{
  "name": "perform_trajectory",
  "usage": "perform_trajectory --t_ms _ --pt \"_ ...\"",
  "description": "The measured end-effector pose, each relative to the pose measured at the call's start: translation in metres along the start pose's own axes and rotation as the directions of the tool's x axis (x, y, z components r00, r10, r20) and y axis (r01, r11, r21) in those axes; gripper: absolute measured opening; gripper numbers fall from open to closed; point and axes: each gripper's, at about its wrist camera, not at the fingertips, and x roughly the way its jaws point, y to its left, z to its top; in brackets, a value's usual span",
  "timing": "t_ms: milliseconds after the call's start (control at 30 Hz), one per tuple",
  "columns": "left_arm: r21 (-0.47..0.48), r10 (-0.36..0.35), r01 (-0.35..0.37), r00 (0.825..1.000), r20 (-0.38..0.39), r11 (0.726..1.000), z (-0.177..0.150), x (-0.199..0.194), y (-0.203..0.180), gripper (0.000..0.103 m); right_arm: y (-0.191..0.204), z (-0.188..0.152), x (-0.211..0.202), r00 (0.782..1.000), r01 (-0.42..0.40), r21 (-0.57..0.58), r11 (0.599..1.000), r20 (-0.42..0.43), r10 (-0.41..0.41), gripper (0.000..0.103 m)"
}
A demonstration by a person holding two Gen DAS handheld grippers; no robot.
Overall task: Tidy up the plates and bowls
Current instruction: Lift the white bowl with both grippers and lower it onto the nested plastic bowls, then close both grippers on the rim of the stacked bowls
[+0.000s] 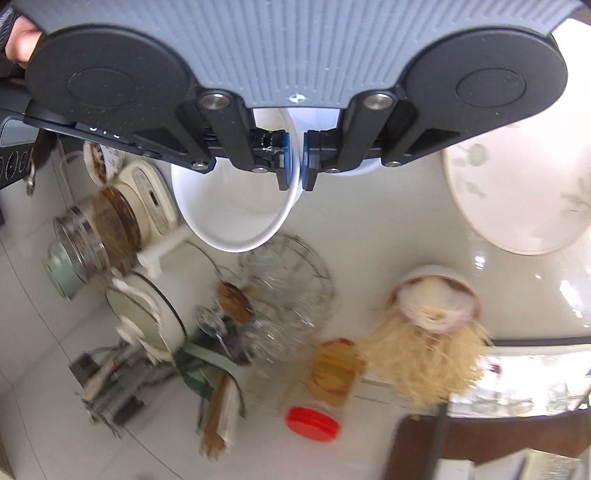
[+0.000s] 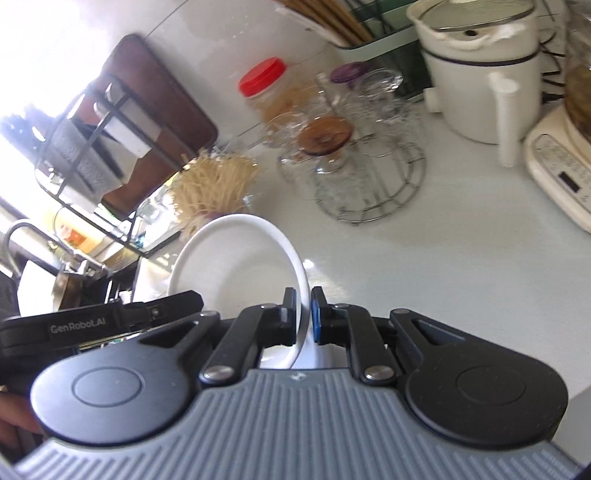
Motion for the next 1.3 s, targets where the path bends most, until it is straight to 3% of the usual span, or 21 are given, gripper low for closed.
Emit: perform_trajectory --t_ms 233,467,700,867,933,1000,1067,1200,1300 --pt "-0.061 0.029 -0.028 1.0 0.004 0.998 -0.013 -0.008 0.029 0.007 0.022 -0.007 0.019 0.997 0.007 -0.076 0.997 -0.07 -0.012 0.012" --pt "-0.129 0.048 -0.056 0.997 -0.061 0.99 -0.035 0.007 0.049 0.007 0.027 -0.019 0.041 0.985 0.062 -0.114 0.992 -0.151 -0.079 0.012" --pt "-0.106 0.093 -0.108 0.987 -0.133 0.989 -0.047 0.025 0.054 0.007 0.028 -0.027 0.051 0.979 0.075 -0.136 0.988 -0.176 -0.099 0.012" --pt "-0.112 0.114 -0.13 0.984 -0.139 0.985 -0.046 0.028 0.061 0.008 0.028 -0.026 0.052 0.98 0.058 -0.133 0.989 -0.182 -0.082 0.013" --pt "-0.112 0.124 -0.14 0.982 -0.142 0.984 -0.046 0.03 0.062 0.008 0.027 -0.023 0.051 0.98 0.049 -0.127 0.991 -0.185 -0.072 0.021" --pt "-0.113 0.127 -0.145 0.98 -0.151 0.983 -0.046 0.031 0.063 0.009 0.025 -0.02 0.048 0.982 0.021 -0.101 0.995 -0.187 -0.039 0.043" --pt "-0.133 0.118 -0.14 0.98 -0.16 0.981 -0.048 0.03 0.066 0.013 0.025 -0.018 0.045 0.986 0.005 -0.098 0.995 -0.167 -0.022 0.052" --pt "-0.151 0.123 -0.148 0.979 -0.161 0.977 -0.054 0.027 0.07 0.023 0.022 -0.017 0.046 0.988 0.008 -0.091 0.996 -0.152 -0.022 0.052" --pt "-0.153 0.125 -0.151 0.978 -0.165 0.977 -0.056 0.027 0.069 0.025 0.019 -0.019 0.052 0.987 0.029 -0.101 0.994 -0.153 -0.044 0.052"
